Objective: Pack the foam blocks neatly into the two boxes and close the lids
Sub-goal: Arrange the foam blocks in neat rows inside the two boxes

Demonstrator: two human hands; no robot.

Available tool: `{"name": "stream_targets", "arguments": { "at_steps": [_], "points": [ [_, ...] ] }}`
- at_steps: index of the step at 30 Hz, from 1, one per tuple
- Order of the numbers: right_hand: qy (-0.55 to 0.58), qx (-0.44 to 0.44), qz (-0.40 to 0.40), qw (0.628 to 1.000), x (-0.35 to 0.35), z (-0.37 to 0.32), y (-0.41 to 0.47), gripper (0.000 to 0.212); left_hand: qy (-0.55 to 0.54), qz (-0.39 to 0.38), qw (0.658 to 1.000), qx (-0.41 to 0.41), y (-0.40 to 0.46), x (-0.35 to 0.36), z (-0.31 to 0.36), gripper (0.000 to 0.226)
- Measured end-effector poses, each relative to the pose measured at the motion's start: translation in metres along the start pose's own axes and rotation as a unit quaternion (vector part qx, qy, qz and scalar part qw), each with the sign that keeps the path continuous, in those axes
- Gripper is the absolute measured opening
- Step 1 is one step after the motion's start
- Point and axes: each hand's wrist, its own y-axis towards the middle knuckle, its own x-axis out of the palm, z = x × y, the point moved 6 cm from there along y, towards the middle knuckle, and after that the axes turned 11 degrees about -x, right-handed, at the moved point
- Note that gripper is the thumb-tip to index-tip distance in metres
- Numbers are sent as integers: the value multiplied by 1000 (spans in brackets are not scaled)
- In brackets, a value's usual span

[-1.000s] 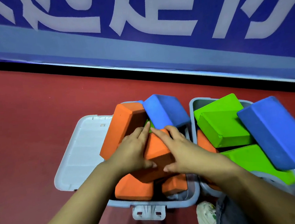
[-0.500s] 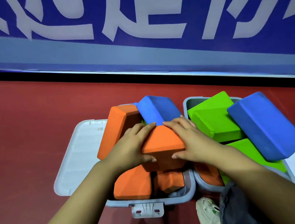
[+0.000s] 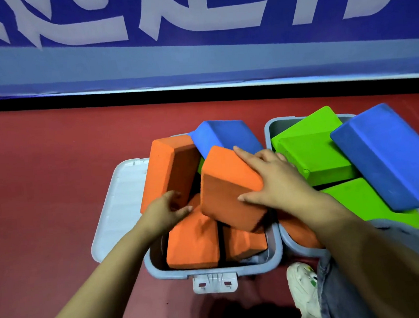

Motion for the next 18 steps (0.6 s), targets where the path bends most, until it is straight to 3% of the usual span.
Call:
{"name": "stream_targets", "arguments": {
  "at_steps": [2,6,8,12,15,18],
  "points": [
    [-34,-3,-22,999,6,-3,6,106,36,-60,994,-84,3,32,-31,58],
    [-71,-8,-21,997,9,-11,12,105,-143,-96,951,-256,-4,77,-91,36],
    [-77,8,-22,997,10,-8,12,105,-190,-88,930,-303,-2,86,-111,40],
    [-86,31,-35,995,15,0,11,108,-210,-134,914,-321,10,99,-124,66],
    [-79,11,-11,997,13,1,14,105,-227,-194,896,-328,7,106,-108,52],
    [-44,-17,0,999,15,0,17,102,-274,-179,886,-328,11,110,-105,48]
  ]
}}
